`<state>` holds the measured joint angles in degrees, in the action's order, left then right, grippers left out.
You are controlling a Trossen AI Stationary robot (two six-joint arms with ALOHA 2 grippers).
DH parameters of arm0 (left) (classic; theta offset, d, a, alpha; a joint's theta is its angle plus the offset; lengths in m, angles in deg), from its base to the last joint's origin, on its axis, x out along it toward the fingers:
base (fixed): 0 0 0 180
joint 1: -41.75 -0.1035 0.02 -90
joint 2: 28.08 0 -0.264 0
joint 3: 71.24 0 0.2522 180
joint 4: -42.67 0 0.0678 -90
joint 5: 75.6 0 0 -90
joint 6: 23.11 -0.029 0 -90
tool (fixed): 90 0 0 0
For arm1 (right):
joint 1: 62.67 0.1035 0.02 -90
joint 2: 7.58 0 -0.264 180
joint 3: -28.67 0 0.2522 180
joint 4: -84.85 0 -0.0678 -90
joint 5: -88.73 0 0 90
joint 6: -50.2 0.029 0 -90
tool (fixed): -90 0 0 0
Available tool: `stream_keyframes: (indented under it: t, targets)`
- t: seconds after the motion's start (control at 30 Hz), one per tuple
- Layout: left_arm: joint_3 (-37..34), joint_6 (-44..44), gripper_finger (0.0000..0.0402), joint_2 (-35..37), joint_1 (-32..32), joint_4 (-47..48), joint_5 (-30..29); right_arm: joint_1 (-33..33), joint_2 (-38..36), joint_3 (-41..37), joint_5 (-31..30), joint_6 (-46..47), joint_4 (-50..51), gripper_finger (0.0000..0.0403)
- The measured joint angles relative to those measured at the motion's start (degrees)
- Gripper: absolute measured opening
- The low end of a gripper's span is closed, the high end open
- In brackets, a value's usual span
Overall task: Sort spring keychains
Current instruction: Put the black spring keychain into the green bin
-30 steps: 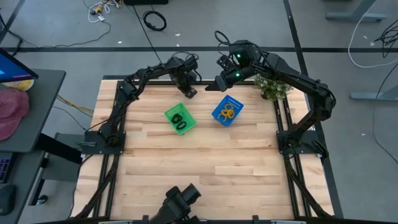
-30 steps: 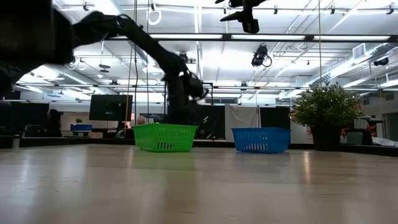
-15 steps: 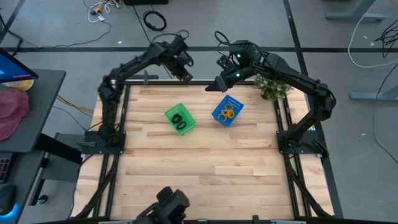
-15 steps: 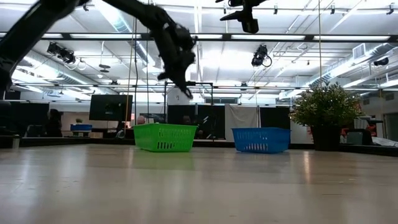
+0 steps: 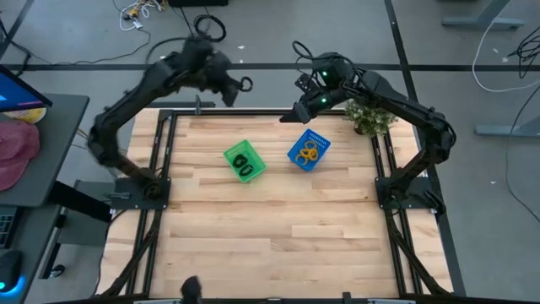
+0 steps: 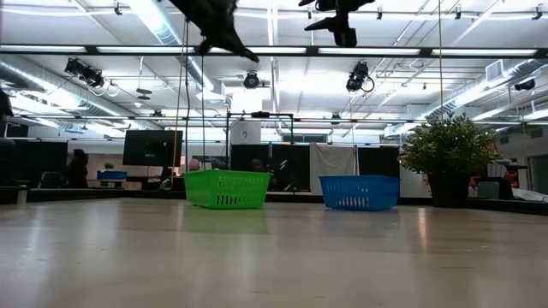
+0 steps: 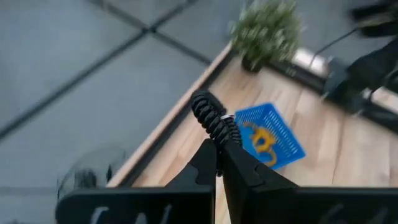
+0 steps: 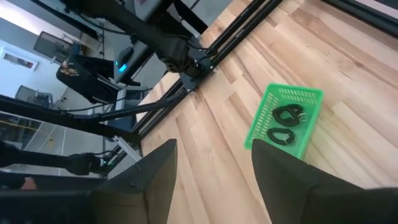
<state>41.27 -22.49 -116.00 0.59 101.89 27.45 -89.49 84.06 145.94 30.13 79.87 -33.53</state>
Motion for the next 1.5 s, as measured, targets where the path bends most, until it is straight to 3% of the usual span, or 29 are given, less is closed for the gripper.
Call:
stream_keyframes:
  t: [0.33, 0.47, 0.6, 0.83, 1.07, 1.33, 1.5]
  targets:
    - [-33.16, 1.80, 0.0008, 27.82, 4.05, -30.39, 6.47, -1.97, -0.02, 0.00, 2.07, -0.17, -1.82, 0.0208]
    - [-42.49, 1.37, 0.0008, 33.80, 7.12, -37.15, 4.59, -2.15, 0.00, 0.00, 2.61, -0.17, -2.38, 0.0208]
    - [-47.31, 0.29, 0.0008, 35.51, 9.21, -41.61, 2.89, -2.44, -0.02, 0.00, 2.71, -0.17, -2.62, 0.0208]
    - [-47.37, 4.11, 0.0008, 33.70, 11.24, -40.10, -3.79, -2.53, -0.02, 0.00, 2.71, -0.17, -2.53, 0.0208]
    - [-38.58, 5.90, 0.0008, 26.60, 14.58, -24.77, -12.84, -2.53, -0.01, 0.00, 2.68, -0.25, -2.45, 0.0208]
    - [-26.36, 5.65, 0.0008, 11.31, 15.99, -4.84, -14.57, -2.53, -0.02, 0.00, 2.68, -0.79, -2.40, 0.0208]
    - [-21.86, 6.25, 0.0008, 4.80, 16.03, 2.40, -12.94, -2.51, -0.02, 0.00, 2.66, -1.06, -0.72, 0.0208]
